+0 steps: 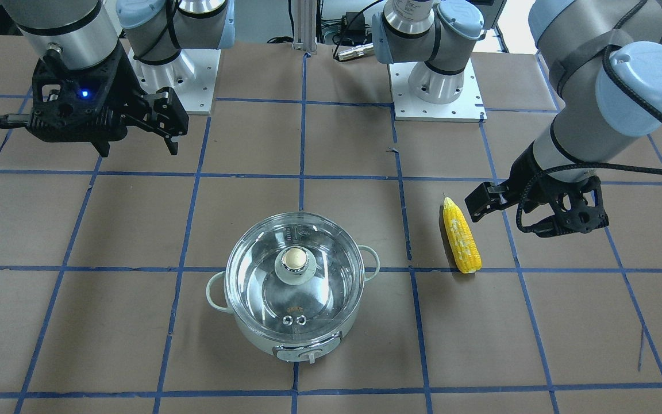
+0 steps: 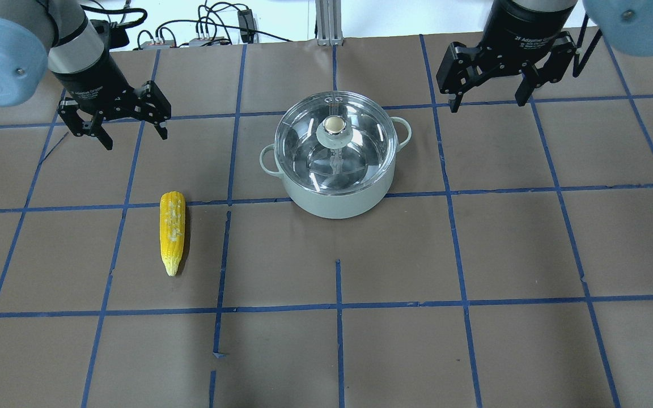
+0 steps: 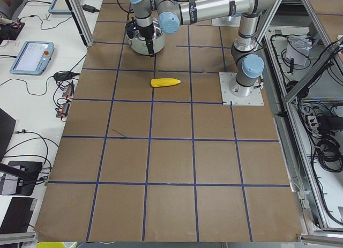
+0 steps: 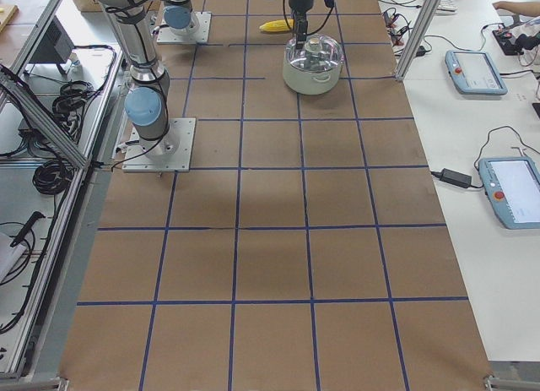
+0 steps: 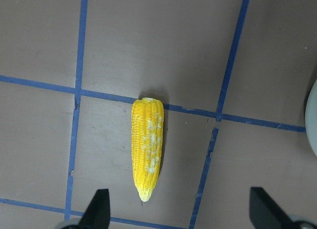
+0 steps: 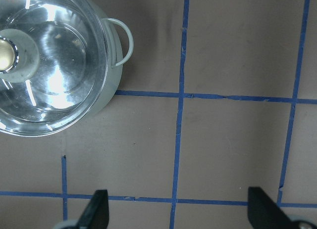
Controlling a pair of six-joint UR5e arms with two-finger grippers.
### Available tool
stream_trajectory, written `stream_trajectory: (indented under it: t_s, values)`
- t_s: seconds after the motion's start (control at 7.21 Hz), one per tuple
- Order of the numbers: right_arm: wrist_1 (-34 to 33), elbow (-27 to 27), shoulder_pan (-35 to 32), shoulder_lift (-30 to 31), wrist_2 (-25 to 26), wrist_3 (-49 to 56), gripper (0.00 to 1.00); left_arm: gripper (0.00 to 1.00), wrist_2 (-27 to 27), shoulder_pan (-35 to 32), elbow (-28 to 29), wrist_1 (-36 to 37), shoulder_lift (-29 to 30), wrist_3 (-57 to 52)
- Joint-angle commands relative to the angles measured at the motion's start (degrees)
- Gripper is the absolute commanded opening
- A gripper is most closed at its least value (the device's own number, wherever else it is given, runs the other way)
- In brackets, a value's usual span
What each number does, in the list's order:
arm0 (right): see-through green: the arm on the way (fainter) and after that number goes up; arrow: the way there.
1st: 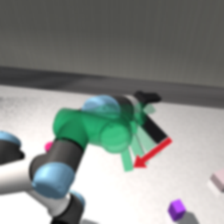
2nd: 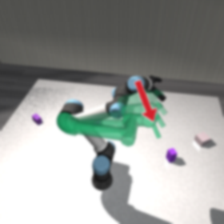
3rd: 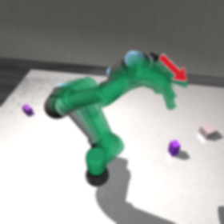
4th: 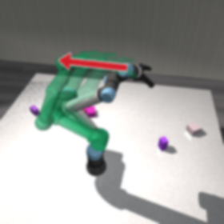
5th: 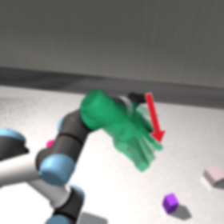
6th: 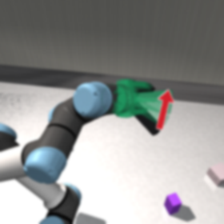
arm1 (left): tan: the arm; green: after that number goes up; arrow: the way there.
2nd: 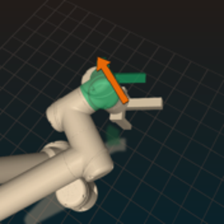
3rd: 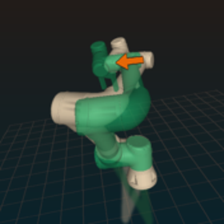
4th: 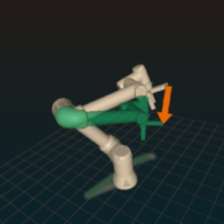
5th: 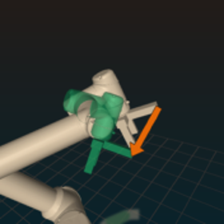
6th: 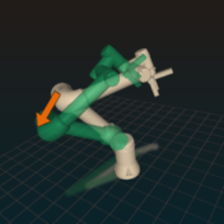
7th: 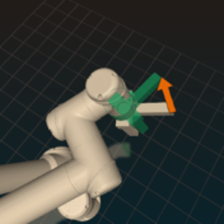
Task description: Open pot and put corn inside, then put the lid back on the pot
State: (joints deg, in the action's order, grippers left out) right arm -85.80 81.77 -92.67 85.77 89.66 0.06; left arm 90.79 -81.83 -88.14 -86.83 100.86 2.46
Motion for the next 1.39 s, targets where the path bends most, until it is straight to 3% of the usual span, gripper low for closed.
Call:
stream_trajectory:
  t_s: [0.0,0.69,0.97,1.25]
  values:
    - [-0.07,0.75,0.12,0.36,-0.53,-0.85,1.0,1.0,0.01,0.0,-0.01,0.0,0.12,0.0]
    - [-0.6,-0.9,-0.05,-1.82,-1.23,-4.33,0.97,0.99,-0.79,1.05,-2.12,1.58,1.09,-3.75]
    - [-0.24,-10.45,-5.46,-9.97,-1.33,-8.48,0.96,1.0,-0.61,1.14,-5.35,7.69,2.93,-3.87]
    - [-10.11,-11.91,-14.17,-17.79,-0.37,-18.89,0.97,1.0,-0.09,1.06,-13.41,19.1,4.34,-0.63]
